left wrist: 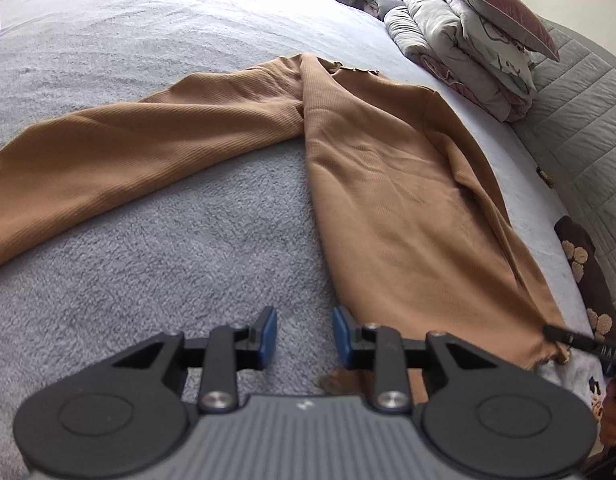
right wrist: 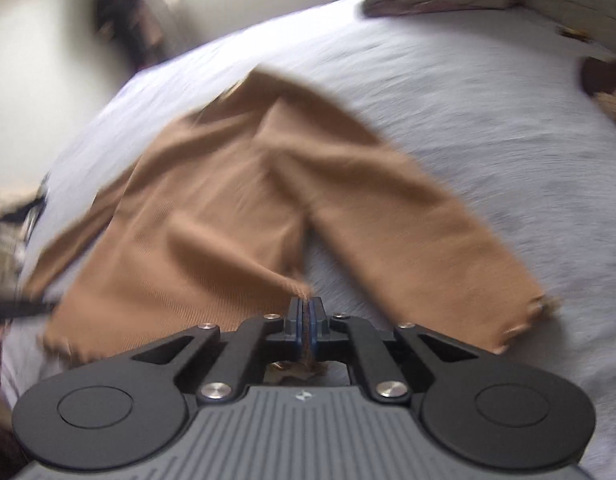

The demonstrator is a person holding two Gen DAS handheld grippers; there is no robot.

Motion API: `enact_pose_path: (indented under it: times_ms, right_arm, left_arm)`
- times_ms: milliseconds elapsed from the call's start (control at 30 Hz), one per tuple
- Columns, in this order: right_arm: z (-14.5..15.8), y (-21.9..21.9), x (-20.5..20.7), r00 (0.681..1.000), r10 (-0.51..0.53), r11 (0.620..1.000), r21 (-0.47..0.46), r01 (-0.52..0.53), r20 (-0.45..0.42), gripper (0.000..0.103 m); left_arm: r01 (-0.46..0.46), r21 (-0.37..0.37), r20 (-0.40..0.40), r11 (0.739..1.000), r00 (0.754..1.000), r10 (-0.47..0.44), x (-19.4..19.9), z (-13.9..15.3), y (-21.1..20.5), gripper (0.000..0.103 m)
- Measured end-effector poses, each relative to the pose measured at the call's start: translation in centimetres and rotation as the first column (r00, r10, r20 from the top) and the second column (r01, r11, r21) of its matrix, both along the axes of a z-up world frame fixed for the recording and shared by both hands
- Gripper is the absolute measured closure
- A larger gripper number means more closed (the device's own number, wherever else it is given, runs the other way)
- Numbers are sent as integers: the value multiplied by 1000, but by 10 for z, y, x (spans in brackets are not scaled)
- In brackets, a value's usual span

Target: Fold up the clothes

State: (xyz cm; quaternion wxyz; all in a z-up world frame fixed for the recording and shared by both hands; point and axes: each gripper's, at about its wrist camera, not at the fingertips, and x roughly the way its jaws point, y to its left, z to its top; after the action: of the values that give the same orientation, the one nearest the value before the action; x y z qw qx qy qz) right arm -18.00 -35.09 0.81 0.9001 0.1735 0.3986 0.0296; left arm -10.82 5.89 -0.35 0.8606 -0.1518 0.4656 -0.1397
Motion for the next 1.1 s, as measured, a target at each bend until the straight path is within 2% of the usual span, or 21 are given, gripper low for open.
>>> enact_pose_path:
  times_ms: [133,267,367,467,600,633,667,733,900,1000,1100]
  right_arm:
    - [-6,-28,10,992,-129,991,-32,128,-14,100]
    - [-12,-45,21,979,-203,979,-33,202,-30,100]
    - [-18,-48,28,972,-231,972,-50,229,-43,100]
    - [-20,-46,30,969,-240,970,-53,237,-54,100]
    - [-20,-40,32,973,-226,971,-85,222,-50,100]
    - [-20,-39,32,974,-222,972,-90,217,-48,100]
    - [-20,-38,31,975,-219,972,-95,214,-46,100]
    - [-19,-39,28,975,-219,973,-87,214,-41,100]
    - [-9,-35,11,984,-179,982,-68,178,-20,100]
    - [1,-29,1,991,-137,990,-39,137,-6,100]
    - [13,-23,-8,996,-89,996,2,89,7,100]
  left_arm:
    - [11,-44,-12,999,1000,-11,0,0,0,72]
    - [31,-132,-48,991,998,-37,1,-4,-3,72]
    - [48,-211,-85,976,994,-68,2,-11,-9,72]
    - [81,-257,-118,963,986,-115,3,-19,-21,72]
    - [111,-264,-126,958,981,-149,2,-28,-39,72]
    - [110,-260,-122,959,982,-145,2,-28,-42,84]
    - [83,-249,-126,965,985,-117,0,-28,-44,100]
    - [1,-217,-128,976,991,-30,-7,-26,-42,99]
    - [-125,-97,21,987,992,128,-42,8,-26,99]
    - [-197,-98,116,975,971,208,-59,39,-1,99]
    - [-244,-147,150,959,952,266,-78,58,22,100]
